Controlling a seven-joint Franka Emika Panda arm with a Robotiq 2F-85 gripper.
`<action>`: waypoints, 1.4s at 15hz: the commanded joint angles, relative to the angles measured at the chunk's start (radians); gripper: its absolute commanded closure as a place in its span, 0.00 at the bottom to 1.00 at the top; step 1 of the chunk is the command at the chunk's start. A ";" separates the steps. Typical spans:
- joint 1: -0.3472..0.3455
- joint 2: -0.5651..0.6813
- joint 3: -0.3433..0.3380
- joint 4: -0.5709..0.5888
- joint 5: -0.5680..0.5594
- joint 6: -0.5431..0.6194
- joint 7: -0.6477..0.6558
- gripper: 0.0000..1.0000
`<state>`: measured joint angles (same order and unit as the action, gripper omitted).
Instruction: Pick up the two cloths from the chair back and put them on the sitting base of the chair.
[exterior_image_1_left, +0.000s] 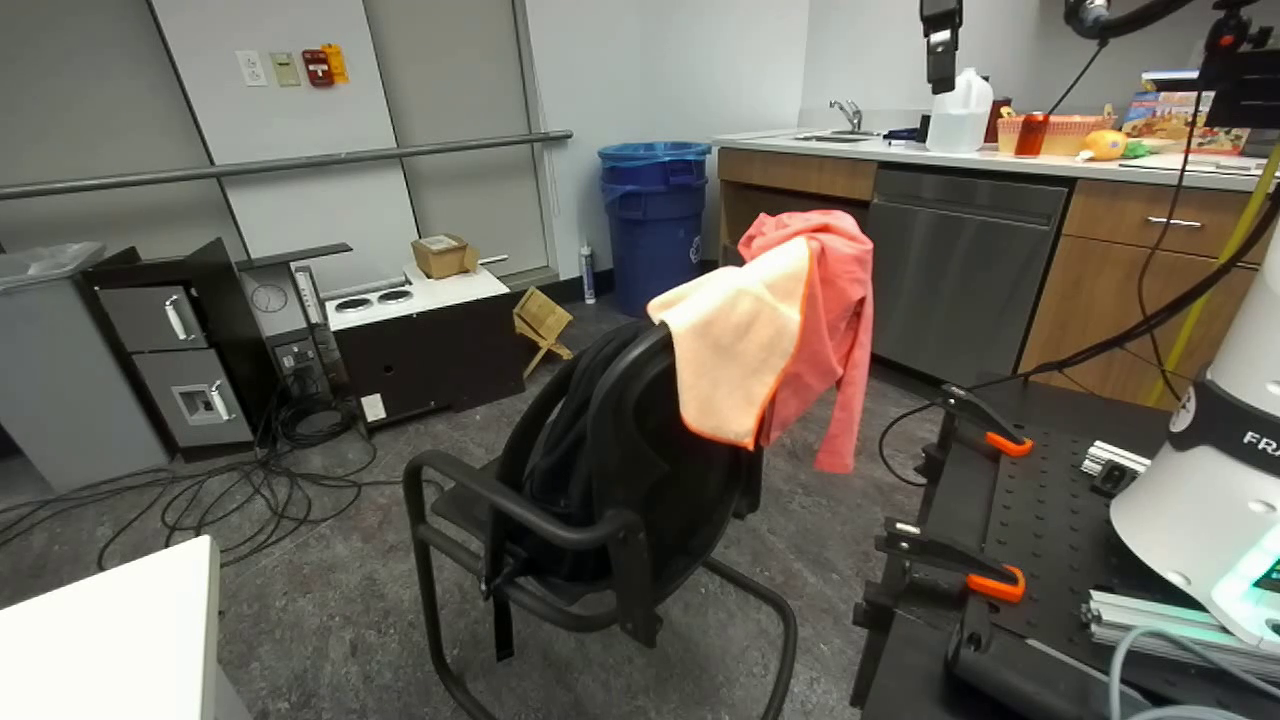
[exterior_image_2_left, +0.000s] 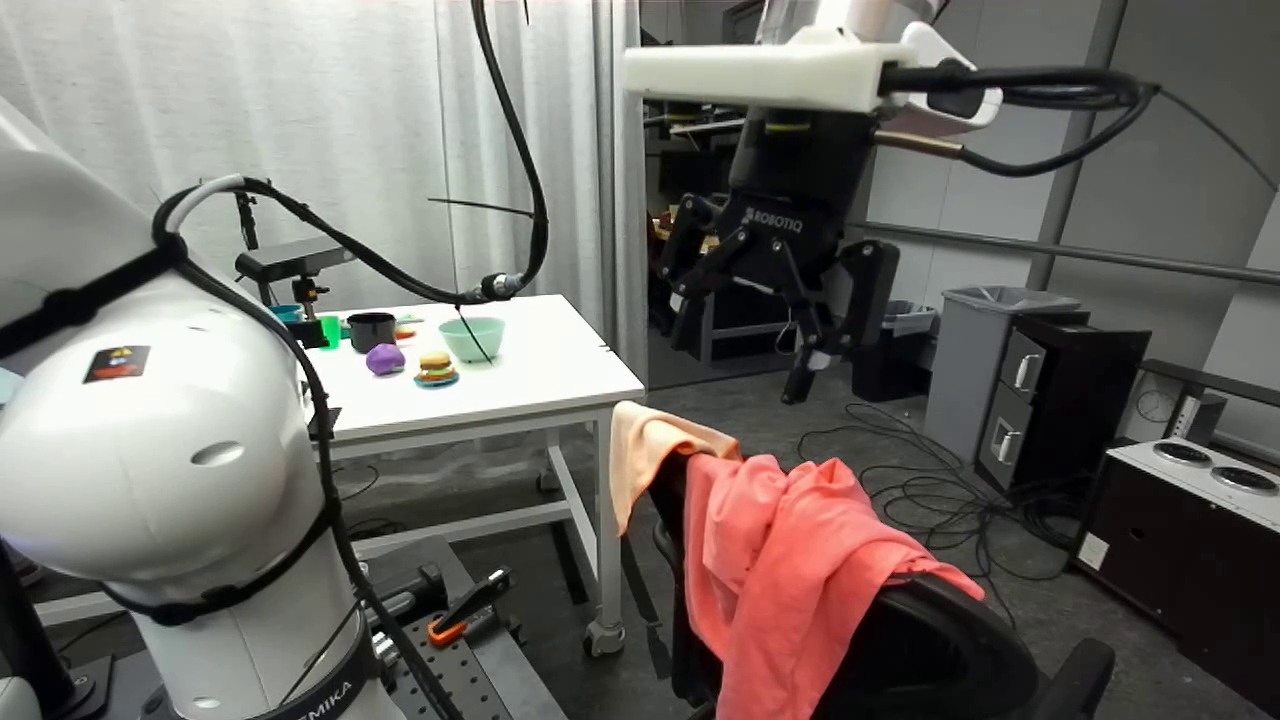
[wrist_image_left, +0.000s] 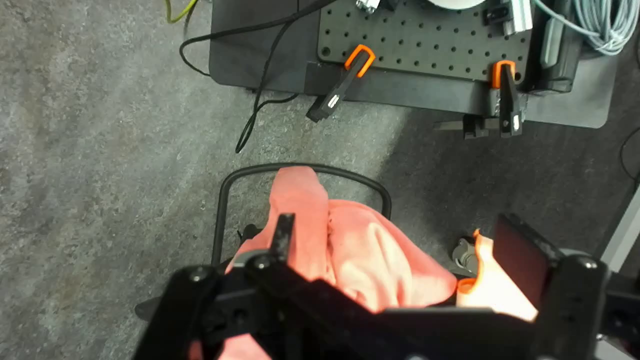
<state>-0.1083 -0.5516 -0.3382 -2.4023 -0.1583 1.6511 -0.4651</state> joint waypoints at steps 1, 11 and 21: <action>-0.001 0.061 -0.001 -0.012 0.014 0.118 -0.023 0.00; 0.004 0.309 0.039 0.005 0.044 0.490 -0.022 0.00; -0.008 0.512 0.091 0.090 0.167 0.590 -0.040 0.00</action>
<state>-0.1026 -0.1056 -0.2655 -2.3618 -0.0411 2.2327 -0.4691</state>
